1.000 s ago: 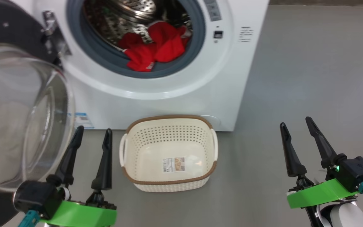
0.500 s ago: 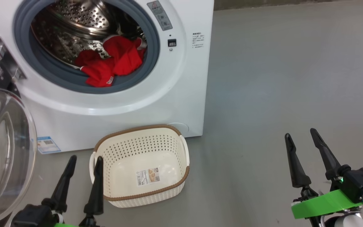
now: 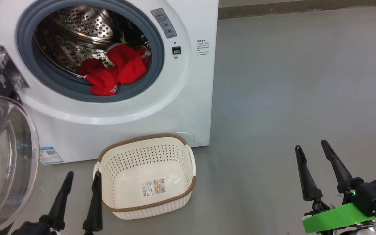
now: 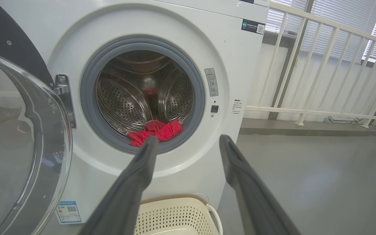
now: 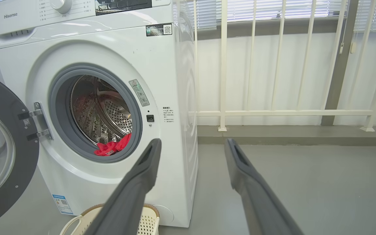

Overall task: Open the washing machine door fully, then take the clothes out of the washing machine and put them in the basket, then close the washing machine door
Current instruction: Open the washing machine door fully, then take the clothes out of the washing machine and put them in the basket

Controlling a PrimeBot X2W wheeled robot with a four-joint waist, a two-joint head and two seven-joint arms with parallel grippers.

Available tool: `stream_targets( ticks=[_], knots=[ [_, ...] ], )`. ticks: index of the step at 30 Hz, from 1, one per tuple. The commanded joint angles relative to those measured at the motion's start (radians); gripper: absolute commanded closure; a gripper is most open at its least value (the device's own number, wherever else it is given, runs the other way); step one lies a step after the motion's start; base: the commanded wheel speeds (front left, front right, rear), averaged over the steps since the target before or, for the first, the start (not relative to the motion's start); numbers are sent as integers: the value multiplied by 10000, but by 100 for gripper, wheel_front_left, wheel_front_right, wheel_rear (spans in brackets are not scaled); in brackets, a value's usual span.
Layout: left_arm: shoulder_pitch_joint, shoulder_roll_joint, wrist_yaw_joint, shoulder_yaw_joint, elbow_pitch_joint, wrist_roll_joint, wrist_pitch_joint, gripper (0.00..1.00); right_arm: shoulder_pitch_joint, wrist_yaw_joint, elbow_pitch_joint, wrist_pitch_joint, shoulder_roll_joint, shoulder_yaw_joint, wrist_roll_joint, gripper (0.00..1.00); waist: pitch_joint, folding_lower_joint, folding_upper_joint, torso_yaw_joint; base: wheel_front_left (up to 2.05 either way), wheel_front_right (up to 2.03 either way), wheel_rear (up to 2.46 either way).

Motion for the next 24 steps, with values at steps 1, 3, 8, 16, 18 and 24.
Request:
stream_targets(
  ticks=[1, 3, 8, 16, 18, 24],
  knots=[
    [-155, 180, 54, 327, -222, 123, -99, 0, -154, 62, -255, -64, -39, 274, -84, 0, -20, 0, 0, 22, 0, 0, 0],
    [-150, 176, 69, 328, -221, 127, -106, 0, -153, 62, -246, -64, -39, 283, -81, 0, -28, 0, 0, 30, 0, 0, 0],
    [-142, 158, 209, 350, -190, 184, -128, 0, -201, 62, -192, -64, -39, 277, -48, 0, -62, 0, 0, 63, 0, 0, 0],
    [-190, 150, 442, 341, -226, 241, -101, 0, -244, 62, -120, -64, -39, 261, 11, 0, -59, 0, 0, 47, 50, -52, 2],
    [-190, 167, 462, 330, -246, 242, -80, 0, -247, 62, -118, -64, -39, 258, 18, 0, -53, 0, 0, 41, 119, -119, 0],
    [-185, 169, 519, 310, -321, 194, -42, 0, -235, 62, -97, -64, -39, 257, 38, 0, -38, 0, 0, 40, 173, -173, 0]
  ],
)
